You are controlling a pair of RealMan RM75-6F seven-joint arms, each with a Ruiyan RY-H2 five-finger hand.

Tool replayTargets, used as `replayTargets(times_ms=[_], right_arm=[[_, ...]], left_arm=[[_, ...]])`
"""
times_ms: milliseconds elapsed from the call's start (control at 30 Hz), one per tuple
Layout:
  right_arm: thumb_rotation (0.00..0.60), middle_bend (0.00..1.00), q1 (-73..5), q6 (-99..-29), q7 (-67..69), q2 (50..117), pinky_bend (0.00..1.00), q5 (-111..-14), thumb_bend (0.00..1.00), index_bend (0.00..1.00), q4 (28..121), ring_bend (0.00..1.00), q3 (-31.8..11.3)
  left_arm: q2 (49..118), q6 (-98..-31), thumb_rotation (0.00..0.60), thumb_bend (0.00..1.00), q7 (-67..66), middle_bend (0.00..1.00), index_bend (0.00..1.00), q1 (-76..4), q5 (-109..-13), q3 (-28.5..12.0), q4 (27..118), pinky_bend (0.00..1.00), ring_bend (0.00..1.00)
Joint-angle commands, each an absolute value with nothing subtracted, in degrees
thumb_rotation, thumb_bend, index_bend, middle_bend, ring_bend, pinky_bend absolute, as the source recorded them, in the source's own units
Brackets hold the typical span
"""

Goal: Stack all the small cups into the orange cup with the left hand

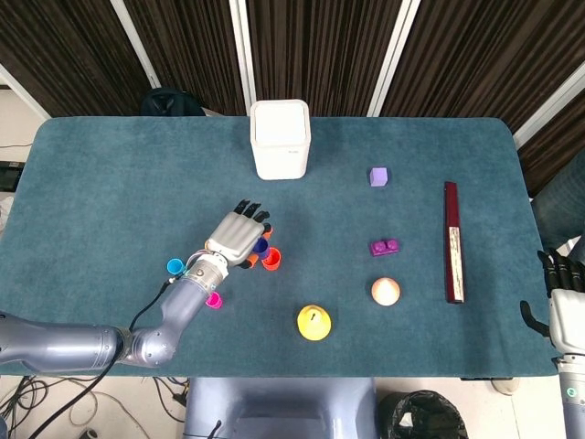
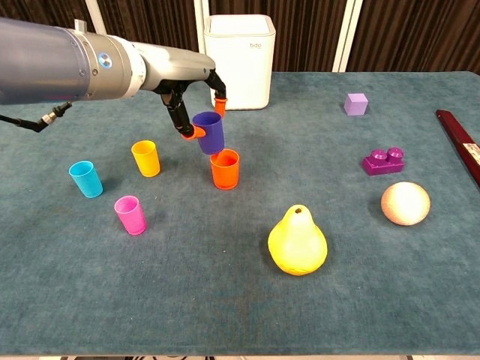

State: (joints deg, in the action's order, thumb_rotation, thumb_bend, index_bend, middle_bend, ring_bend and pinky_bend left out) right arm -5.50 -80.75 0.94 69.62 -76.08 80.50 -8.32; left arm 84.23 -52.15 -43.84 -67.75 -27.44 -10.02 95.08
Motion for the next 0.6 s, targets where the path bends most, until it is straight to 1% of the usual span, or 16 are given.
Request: replayTargets(times_ms=[33, 333, 600], right_arm=[[0.6, 0.0, -5.48, -80.76, 0.9, 69.59, 0.0, -75.98, 0.43, 0.06, 80.54, 0.06, -8.39], [0.6, 0.0, -5.39, -80.82, 0.87, 69.57, 0.0, -75.7, 0.43, 0.06, 80.37, 0.06, -8.55], [0.6, 0.0, -5.23, -81.16, 1.26, 69.42, 0.0, -75.8, 0.43, 0.06, 80.45, 0.06, -8.68]], left_arm=[[85.82, -52.45, 0.6, 0.38, -43.15, 0.15, 0.48, -67.87, -29.03, -9.46, 93.41, 0.0, 0.0], [89.03, -52.52, 0.6, 0.38, -42.04, 0.16, 0.48, -68.24, -31.55, -8.71, 90.26, 0.0, 0.0], [89.97, -52.72, 0.6, 0.38, -42.25, 0.16, 0.48, -68.65, -31.9, -8.38, 89.98, 0.0, 0.0]])
